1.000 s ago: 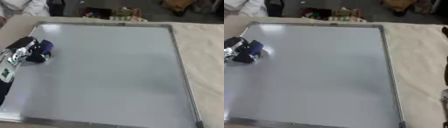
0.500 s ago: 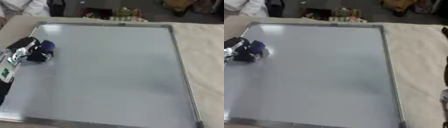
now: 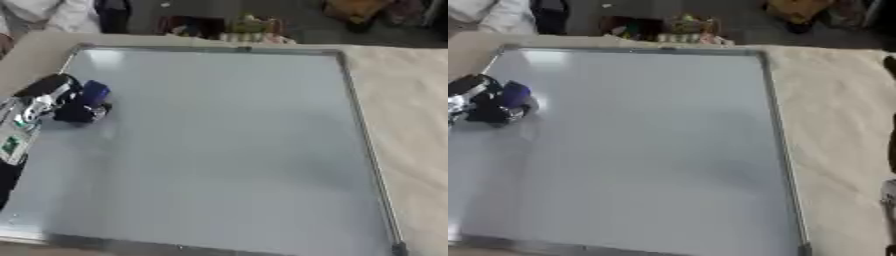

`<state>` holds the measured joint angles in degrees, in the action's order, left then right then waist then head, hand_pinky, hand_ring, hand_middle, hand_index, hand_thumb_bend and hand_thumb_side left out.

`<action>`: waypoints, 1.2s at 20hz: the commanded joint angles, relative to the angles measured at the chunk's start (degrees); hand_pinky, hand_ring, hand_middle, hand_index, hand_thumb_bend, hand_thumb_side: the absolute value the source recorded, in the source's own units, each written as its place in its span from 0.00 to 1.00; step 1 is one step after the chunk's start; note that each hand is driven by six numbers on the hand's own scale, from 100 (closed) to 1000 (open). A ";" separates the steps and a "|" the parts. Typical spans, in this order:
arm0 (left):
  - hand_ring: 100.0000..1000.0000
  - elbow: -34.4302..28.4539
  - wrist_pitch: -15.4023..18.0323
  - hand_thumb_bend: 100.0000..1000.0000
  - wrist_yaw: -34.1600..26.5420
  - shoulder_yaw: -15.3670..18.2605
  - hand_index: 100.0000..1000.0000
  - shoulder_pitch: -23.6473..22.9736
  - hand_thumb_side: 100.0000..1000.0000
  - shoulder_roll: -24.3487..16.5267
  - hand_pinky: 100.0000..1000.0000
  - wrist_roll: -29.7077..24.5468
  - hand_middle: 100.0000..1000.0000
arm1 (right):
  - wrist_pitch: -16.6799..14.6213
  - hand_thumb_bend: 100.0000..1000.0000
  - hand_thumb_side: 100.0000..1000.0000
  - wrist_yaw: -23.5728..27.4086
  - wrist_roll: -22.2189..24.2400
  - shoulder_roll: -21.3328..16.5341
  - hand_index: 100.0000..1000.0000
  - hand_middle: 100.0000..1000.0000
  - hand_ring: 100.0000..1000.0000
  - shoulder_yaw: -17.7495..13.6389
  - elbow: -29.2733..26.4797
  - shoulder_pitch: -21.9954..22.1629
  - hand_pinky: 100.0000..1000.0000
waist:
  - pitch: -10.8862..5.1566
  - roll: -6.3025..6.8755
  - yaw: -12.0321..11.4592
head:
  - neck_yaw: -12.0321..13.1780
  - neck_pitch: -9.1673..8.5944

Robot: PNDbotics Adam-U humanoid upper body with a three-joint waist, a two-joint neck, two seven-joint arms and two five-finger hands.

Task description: Wipe the whiteboard clean with a brush.

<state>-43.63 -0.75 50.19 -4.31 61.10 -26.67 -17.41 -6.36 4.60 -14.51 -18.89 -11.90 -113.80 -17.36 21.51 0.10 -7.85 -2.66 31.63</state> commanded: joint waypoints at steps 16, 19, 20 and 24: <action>0.64 0.58 -0.62 0.00 -1.07 0.07 0.19 0.23 0.42 -0.19 0.57 -0.22 0.45 | 0.19 0.13 0.99 0.23 -0.35 -0.72 0.87 0.65 0.93 0.03 -0.80 -0.48 0.92 | -0.79 -0.35 -0.16 | 0.21 -0.69; 0.60 0.64 -0.66 0.00 -0.97 0.11 0.18 0.30 0.39 -0.14 0.56 -0.05 0.40 | 0.14 0.13 0.99 0.24 -0.35 -0.75 0.87 0.65 0.93 0.03 -0.80 -0.53 0.92 | -0.77 -0.41 -0.16 | 0.26 -0.62; 0.58 0.67 -0.66 0.00 -0.94 0.12 0.18 0.34 0.37 -0.13 0.55 0.01 0.37 | 0.13 0.13 0.98 0.25 -0.35 -0.76 0.87 0.65 0.93 0.02 -0.80 -0.54 0.92 | -0.77 -0.43 -0.15 | 0.27 -0.60; 0.51 0.75 -0.37 0.00 -0.81 0.04 0.16 0.67 0.36 0.14 0.53 0.05 0.29 | 0.19 0.13 0.98 0.27 -0.27 -0.68 0.87 0.65 0.93 0.08 -0.80 -0.54 0.92 | -0.78 -0.47 -0.09 | 0.32 -0.54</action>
<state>-43.54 -1.12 49.29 -4.31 61.50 -26.64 -17.18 -6.14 4.60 -14.78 -18.89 -11.90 -113.80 -17.39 21.54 -0.14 -8.00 -2.57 31.60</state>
